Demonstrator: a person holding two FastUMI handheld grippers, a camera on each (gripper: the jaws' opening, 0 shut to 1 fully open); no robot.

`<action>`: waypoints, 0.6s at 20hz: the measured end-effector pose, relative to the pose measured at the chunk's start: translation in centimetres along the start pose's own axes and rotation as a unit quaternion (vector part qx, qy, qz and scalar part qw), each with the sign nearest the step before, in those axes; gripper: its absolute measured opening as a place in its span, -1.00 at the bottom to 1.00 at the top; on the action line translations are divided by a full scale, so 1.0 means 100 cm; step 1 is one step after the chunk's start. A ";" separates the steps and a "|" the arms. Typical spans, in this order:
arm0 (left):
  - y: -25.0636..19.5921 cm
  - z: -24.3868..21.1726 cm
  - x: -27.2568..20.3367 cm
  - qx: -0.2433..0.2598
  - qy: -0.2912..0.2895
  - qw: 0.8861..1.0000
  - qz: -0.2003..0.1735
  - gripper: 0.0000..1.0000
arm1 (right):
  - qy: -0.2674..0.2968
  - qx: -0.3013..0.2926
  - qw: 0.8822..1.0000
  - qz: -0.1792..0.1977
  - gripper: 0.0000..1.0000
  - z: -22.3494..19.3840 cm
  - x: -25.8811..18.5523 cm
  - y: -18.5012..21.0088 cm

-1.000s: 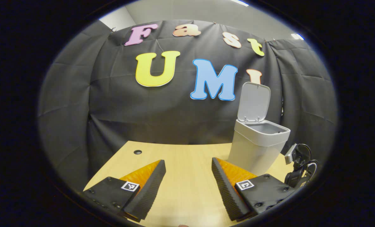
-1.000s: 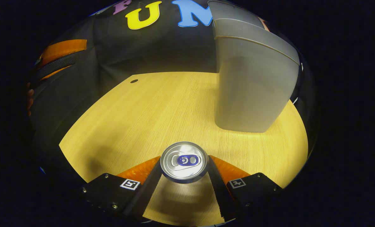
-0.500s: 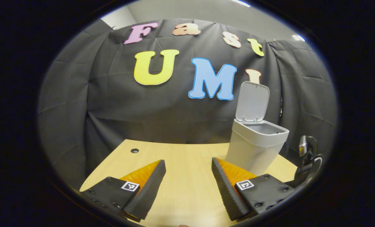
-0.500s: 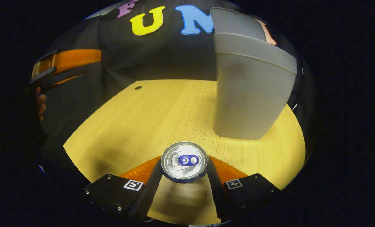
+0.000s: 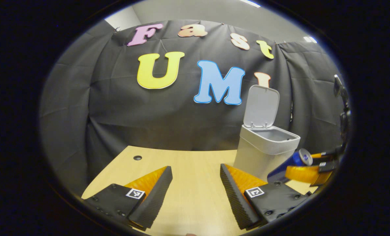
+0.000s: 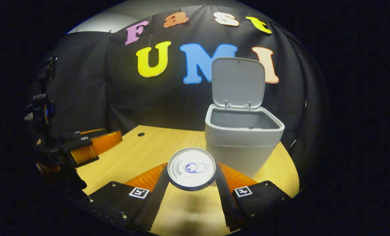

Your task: Press the lid of the desktop garbage bin to open it, pick up the crumpled paper on the desktop and throw it into the bin, then pick up the pop can on the desktop and drop it into the bin, and finally close the garbage bin lid.

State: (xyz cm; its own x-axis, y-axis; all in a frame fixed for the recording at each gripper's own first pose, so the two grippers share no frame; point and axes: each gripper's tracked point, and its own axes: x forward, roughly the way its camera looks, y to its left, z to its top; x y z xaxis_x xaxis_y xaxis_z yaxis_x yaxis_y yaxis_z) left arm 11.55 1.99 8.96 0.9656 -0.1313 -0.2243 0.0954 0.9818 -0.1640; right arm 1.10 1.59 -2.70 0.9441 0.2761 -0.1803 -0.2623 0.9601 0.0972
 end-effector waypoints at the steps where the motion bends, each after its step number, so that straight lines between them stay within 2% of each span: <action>1: 0.000 0.001 -0.001 0.000 -0.001 1.000 0.001 0.92 | -0.014 -0.001 1.000 -0.003 0.58 0.013 -0.001 -0.003; 9: 0.010 0.002 -0.009 0.003 -0.005 1.000 0.016 0.92 | -0.120 -0.009 0.992 -0.039 0.57 0.098 0.006 -0.036; 12: 0.014 0.004 -0.013 0.004 -0.007 1.000 0.022 0.92 | -0.139 -0.012 0.989 -0.052 0.58 0.116 0.019 -0.049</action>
State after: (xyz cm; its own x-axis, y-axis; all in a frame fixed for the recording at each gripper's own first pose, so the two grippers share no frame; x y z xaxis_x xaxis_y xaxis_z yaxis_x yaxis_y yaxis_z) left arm 10.53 3.55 9.41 0.9722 -0.0860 -0.2176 0.0545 0.9876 -0.1471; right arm 6.50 -3.11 7.88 0.9838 0.1560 0.0883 -0.1623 0.9844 0.0684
